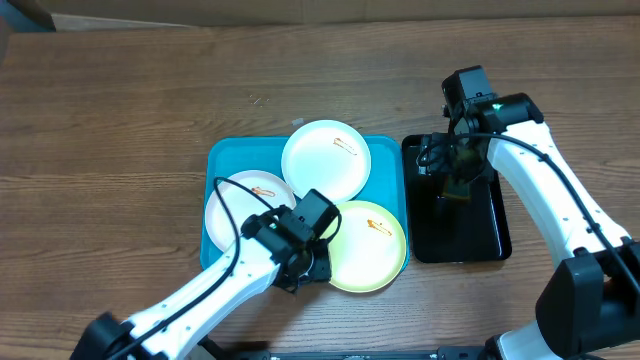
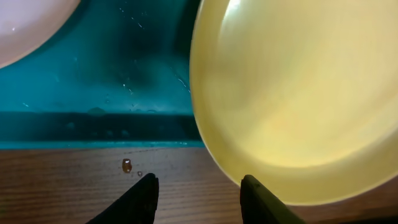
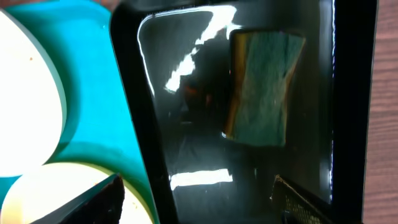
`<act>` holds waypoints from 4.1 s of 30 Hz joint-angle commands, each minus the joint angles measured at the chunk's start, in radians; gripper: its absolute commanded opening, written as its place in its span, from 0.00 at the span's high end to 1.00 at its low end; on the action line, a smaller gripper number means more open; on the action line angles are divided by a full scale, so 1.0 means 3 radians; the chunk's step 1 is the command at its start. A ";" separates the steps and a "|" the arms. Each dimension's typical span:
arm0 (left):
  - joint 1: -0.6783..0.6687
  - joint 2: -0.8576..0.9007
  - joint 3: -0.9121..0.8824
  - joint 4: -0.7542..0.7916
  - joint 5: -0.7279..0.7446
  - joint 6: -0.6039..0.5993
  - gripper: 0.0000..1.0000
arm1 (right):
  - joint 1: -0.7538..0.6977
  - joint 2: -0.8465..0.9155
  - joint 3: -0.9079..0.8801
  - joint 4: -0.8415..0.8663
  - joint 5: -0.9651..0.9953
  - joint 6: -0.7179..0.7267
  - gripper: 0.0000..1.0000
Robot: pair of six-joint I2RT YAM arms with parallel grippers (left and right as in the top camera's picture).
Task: Clean dirty plates on tray and stack at the side
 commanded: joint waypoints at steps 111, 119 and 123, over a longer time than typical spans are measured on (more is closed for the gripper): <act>0.0066 0.0345 -0.0017 0.0364 0.0235 -0.0163 0.53 | -0.0393 0.0060 -0.1356 0.1663 0.0182 -0.0084 0.96; 0.0066 0.0345 -0.0017 0.0359 0.0233 -0.0164 0.50 | -0.0393 0.0060 -0.1273 0.1302 0.0032 -0.0084 0.28; 0.0065 0.0354 -0.0018 0.0361 0.0220 -0.0164 0.50 | -0.0393 0.0060 -0.1274 0.1179 0.0032 -0.0084 0.28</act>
